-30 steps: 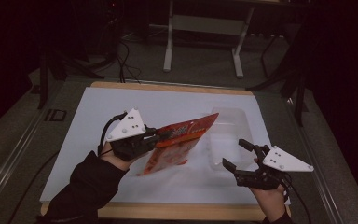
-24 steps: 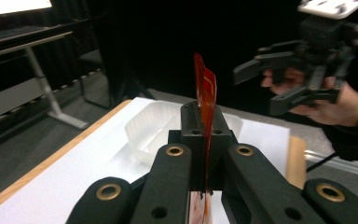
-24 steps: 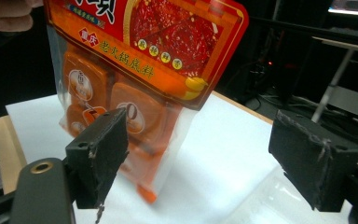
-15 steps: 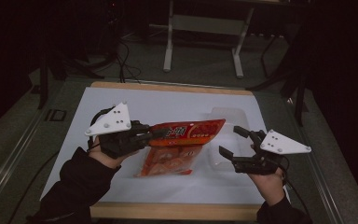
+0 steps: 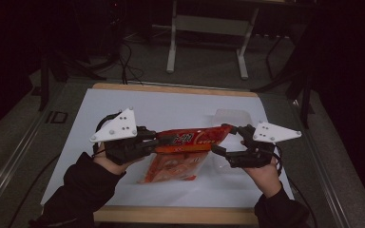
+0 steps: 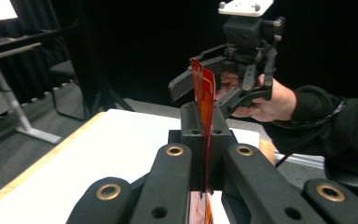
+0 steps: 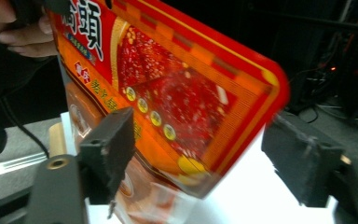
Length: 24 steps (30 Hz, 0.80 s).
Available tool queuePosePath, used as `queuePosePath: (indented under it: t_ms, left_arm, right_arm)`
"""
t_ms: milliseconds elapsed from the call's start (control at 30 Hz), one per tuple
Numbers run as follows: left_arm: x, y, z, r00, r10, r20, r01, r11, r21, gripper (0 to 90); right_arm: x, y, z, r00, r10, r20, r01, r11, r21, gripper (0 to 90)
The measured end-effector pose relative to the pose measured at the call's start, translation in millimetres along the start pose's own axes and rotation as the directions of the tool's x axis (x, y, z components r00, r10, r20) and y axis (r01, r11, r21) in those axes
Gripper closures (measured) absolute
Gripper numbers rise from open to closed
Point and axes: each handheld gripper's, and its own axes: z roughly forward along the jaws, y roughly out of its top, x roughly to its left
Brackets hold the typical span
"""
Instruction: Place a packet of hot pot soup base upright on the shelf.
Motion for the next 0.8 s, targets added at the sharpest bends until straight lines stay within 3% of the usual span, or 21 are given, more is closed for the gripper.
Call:
queuePosePath:
  t_ms: [133, 333, 400, 433, 533, 633, 733, 800]
  left_arm:
    - [1.2, -1.5, 2.1, 0.9999, -0.010, 0.008, 0.010, 0.9999, 0.004, 90.0]
    - [-0.5, 0.1, 1.8, 1.0000, 0.001, 0.000, -0.001, 1.0000, -0.002, 90.0]
    - [0.0, 0.3, 1.7, 1.0000, -0.001, -0.001, 0.001, 1.0000, -0.003, 90.0]
    - [0.3, 0.1, 1.7, 1.0000, -0.001, -0.003, 0.001, 1.0000, -0.002, 90.0]
    - [1.6, -1.4, 2.8, 1.0000, -0.005, -0.008, 0.005, 1.0000, 0.008, 90.0]
    - [3.3, -3.3, 3.5, 0.9999, -0.010, -0.014, 0.010, 0.9998, 0.015, 90.0]
    - [7.9, -4.6, 0.3, 0.9995, -0.032, 0.000, 0.032, 0.9994, 0.008, 90.0]
    - [9.7, -4.7, -1.5, 0.9992, -0.040, 0.001, 0.040, 0.9992, 0.003, 90.0]
  right_arm:
    - [3.2, -0.4, 6.9, 0.9975, -0.035, -0.062, 0.036, 0.999, 0.028, 37.9]
    - [3.4, -1.7, 13.9, 0.9946, -0.061, -0.084, 0.067, 0.996, 0.059, 47.8]
    - [2.5, -1.8, 13.7, 0.9941, -0.037, -0.102, 0.043, 0.997, 0.058, 58.3]
    - [2.3, -1.6, 13.8, 0.9932, -0.035, -0.111, 0.042, 0.997, 0.059, 59.4]
    - [4.8, -0.5, 14.3, 0.9901, -0.057, -0.128, 0.068, 0.995, 0.077, 71.8]
    - [11.1, 1.8, 16.2, 0.9820, -0.112, -0.153, 0.130, 0.984, 0.120, 88.2]
    - [18.5, 4.8, 17.0, 0.9753, -0.159, -0.153, 0.182, 0.973, 0.145, 90.0]
    - [17.5, 7.2, 16.4, 0.9748, -0.134, -0.178, 0.160, 0.977, 0.141, 90.0]
